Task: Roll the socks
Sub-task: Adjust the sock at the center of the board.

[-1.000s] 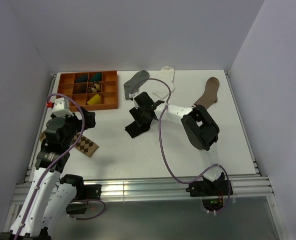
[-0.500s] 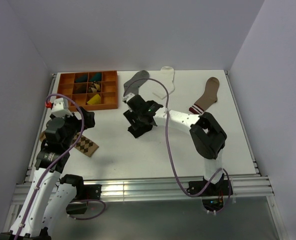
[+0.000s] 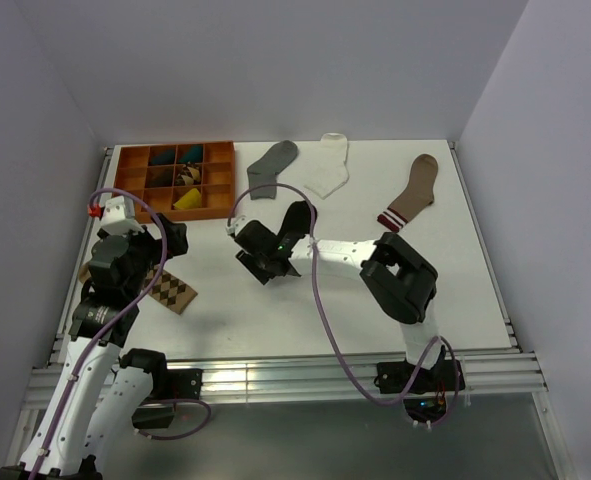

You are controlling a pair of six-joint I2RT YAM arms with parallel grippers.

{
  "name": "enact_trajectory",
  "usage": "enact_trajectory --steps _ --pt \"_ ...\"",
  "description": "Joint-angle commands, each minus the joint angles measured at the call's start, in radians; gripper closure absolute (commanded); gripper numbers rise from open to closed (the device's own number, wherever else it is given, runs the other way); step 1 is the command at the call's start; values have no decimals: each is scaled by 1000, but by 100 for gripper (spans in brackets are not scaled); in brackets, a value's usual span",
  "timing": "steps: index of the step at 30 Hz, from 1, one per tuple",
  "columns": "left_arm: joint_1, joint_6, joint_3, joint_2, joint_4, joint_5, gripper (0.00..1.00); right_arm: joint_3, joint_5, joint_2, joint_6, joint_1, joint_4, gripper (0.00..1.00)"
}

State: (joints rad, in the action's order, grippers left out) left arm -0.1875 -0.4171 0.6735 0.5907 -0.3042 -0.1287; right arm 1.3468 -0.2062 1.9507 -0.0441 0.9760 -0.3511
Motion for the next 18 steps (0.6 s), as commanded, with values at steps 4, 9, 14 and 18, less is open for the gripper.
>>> enact_trajectory --steps 4,9,14,18 --pt "-3 -14 3 -9 17 -11 0 38 -79 71 -23 18 24 47" --pt "-3 -11 3 -8 17 -11 1 32 -96 83 -25 21 29 51" --pt "-3 -12 3 -8 19 -9 1 22 -101 82 -30 27 31 52" --pt "-3 -12 3 -8 19 -11 1 21 -113 62 -30 32 31 52"
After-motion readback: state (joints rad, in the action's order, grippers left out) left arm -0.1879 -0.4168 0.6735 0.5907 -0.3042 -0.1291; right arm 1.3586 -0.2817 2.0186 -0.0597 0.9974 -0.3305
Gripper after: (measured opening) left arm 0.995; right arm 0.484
